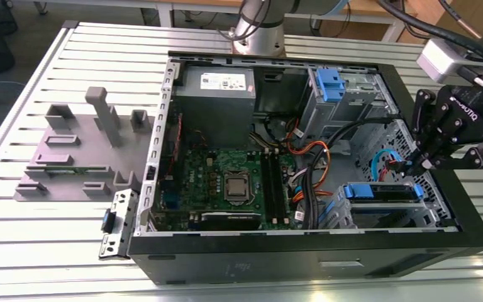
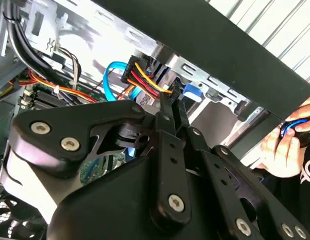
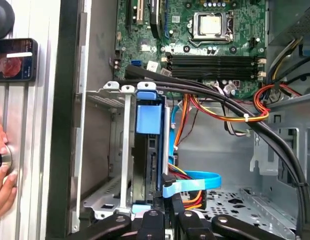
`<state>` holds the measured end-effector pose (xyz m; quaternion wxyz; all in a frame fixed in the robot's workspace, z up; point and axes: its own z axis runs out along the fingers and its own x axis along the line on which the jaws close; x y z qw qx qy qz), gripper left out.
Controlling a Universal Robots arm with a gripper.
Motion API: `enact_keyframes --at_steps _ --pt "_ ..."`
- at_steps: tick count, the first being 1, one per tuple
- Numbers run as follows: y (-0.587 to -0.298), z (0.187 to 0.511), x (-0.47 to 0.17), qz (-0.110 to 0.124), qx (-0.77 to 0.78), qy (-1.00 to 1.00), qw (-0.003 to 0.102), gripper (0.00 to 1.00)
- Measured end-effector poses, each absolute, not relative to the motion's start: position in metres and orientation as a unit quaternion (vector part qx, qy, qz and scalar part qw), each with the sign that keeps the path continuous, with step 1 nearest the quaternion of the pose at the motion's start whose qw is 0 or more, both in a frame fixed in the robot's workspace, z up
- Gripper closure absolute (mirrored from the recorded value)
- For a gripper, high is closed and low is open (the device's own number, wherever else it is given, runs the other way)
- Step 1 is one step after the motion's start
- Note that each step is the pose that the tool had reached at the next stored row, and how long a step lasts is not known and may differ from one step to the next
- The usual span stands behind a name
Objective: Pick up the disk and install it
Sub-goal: 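Insert the first disk wire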
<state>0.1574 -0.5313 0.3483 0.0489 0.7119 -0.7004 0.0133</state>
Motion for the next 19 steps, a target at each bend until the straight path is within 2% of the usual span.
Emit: enact_keyframes --at_steps 7,19 --pt "-0.541 0.345 0.153 0.003 0.713 -0.701 0.034 0.83" --pt "-0.549 0.34 0.145 0.0 0.712 -0.702 0.025 0.83"
